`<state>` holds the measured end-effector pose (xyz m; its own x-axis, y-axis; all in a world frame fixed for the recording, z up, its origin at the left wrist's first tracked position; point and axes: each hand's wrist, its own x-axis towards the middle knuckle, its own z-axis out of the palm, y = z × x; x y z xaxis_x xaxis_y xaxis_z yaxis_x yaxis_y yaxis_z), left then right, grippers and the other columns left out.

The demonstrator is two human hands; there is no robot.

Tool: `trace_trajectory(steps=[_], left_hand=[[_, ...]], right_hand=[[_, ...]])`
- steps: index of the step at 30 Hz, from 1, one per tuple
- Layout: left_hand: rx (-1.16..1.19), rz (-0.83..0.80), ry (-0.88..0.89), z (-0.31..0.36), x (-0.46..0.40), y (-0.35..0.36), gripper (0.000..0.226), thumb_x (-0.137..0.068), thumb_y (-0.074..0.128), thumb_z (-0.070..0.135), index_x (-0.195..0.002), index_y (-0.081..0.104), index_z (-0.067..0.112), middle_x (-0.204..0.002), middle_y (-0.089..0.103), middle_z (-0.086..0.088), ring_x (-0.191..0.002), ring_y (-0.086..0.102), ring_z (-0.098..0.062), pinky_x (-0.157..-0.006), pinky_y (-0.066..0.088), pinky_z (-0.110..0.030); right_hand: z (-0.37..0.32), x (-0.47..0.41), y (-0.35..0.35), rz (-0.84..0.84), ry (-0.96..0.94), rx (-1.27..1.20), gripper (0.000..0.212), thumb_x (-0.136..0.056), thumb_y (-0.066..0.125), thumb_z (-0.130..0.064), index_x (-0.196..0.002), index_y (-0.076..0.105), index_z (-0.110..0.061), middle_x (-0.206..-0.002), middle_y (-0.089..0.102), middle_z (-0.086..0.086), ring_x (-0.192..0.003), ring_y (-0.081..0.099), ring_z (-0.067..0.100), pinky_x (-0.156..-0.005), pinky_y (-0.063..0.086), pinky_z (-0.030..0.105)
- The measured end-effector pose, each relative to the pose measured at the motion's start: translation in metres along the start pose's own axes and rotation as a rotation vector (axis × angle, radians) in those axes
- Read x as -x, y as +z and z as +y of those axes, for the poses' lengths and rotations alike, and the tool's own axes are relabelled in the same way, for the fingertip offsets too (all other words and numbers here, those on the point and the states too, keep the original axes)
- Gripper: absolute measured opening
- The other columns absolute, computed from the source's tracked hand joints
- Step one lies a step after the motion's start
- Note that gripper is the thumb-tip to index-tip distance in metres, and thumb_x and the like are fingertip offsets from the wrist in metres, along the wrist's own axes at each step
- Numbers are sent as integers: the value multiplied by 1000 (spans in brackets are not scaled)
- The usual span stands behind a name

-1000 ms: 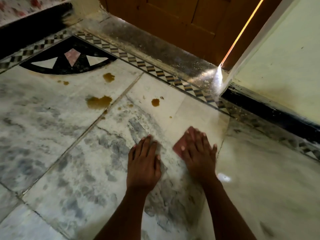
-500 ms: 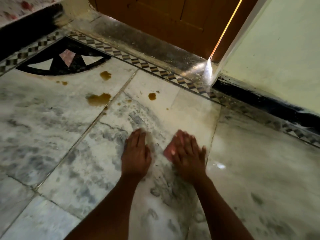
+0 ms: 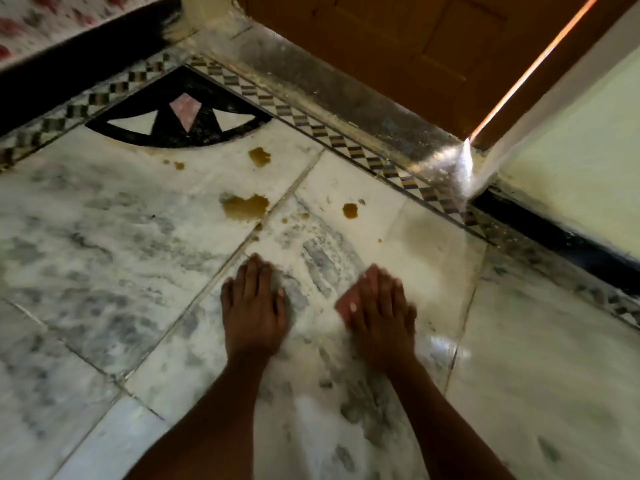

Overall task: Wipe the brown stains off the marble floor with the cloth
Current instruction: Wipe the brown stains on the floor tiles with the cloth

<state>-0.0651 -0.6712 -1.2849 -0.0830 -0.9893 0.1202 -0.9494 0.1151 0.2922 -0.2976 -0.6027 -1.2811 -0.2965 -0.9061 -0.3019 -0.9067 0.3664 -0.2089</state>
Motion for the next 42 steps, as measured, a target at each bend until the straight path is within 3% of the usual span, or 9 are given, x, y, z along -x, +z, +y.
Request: trace_trajectory(steps=[4,10,16,20,24,28,32,38,42], left_hand=[[29,-63,-11,3,-2,-6,58,-103,44,40,-153,54,12,-168,42,-12,-150,47,-30,-123,32,-54],[1,-10,-17,0,-3,5,56,-100,50,38,-150,56,14,-167,44,-9,-151,46,-29,-122,31,-52],[-20,-9,-27,4,-3,2,56,-100,46,41,-149,58,16,-166,45,-7,-150,46,-28,-120,33,-51],[-29,-19,-47,2,-2,5,58,-100,45,42,-151,56,17,-169,41,-6,-153,43,-27,-119,33,-51],[-15,-17,-40,-1,-4,7,60,-100,45,43,-153,53,18,-171,37,-4,-155,40,-26,-120,31,-51],[-9,-5,-53,2,-1,9,59,-100,45,43,-153,54,19,-172,37,-3,-155,40,-24,-121,32,-51],[1,15,-26,-2,-5,10,57,-100,49,42,-151,57,19,-169,42,-4,-153,44,-25,-120,35,-51],[-20,9,-26,-2,-4,11,56,-100,50,40,-152,56,18,-169,42,-5,-153,43,-26,-121,33,-51],[-46,26,-24,-1,-1,15,57,-100,56,37,-152,56,16,-169,41,-7,-154,42,-27,-121,32,-52]], right_hand=[[22,25,-21,-219,154,16,73,-107,21,-64,-161,-26,-47,-174,-30,-8,-163,-20,23,-128,0,65],[-10,-114,-27,166,513,-202,75,-108,23,-57,-169,-8,-26,-178,2,16,-163,2,43,-127,3,69],[-29,-74,-11,105,-180,-7,69,-107,25,-58,-167,-8,-46,-179,-13,-5,-165,-13,26,-129,-5,59],[23,-87,-32,76,57,-57,70,-105,18,-64,-166,-11,-45,-179,-11,-3,-165,-10,27,-128,-6,64],[-16,-194,-62,59,301,-170,73,-108,18,-64,-168,-10,-33,-178,-10,13,-163,-9,43,-126,-4,71],[-50,-207,-54,-42,-27,-20,76,-108,24,-63,-165,-19,-37,-176,-21,8,-163,-16,38,-128,-5,68],[-2,-151,-44,56,-283,64,72,-104,31,-65,-164,-7,-54,-178,-8,-12,-165,3,28,-125,10,67],[-56,-224,-54,136,356,-183,81,-106,24,-68,-167,-14,-29,-178,-7,16,-162,-5,45,-128,3,69],[-103,-213,-33,52,-110,50,81,-107,29,-65,-164,-19,-36,-178,-13,13,-162,-9,44,-128,0,67]])
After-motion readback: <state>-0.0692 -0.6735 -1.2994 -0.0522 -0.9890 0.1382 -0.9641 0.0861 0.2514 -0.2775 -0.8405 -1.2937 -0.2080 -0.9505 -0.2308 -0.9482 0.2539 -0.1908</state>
